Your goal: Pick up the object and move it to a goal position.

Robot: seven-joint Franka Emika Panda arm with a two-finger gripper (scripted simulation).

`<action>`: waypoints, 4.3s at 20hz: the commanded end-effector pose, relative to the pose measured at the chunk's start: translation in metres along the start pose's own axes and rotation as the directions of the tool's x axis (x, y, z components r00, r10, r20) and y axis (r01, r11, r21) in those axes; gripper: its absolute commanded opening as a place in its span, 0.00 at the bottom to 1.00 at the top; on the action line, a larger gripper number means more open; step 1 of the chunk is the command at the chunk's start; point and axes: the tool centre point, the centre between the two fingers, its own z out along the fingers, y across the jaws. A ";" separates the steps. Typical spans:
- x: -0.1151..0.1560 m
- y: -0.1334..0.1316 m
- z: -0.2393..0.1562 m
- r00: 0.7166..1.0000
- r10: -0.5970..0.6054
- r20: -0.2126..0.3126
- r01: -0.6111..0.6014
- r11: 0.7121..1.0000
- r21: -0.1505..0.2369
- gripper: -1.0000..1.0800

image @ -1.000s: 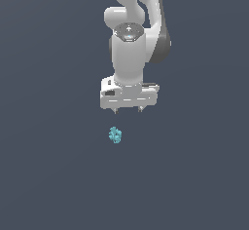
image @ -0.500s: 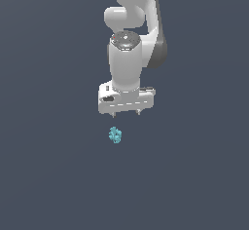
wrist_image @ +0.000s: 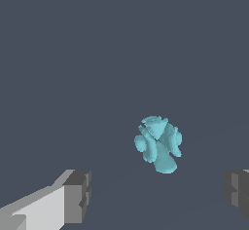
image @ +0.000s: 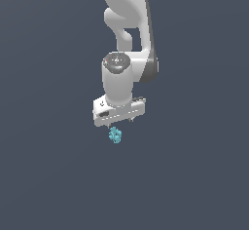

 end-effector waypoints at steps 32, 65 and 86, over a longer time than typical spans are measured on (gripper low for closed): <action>-0.004 0.026 0.101 0.984 -0.179 0.020 0.179 0.984 0.007 0.96; 0.035 -0.018 -0.026 0.984 -0.180 0.019 0.179 0.984 0.007 0.00; 0.089 -0.070 -0.178 0.984 -0.180 0.020 0.180 0.984 0.007 0.00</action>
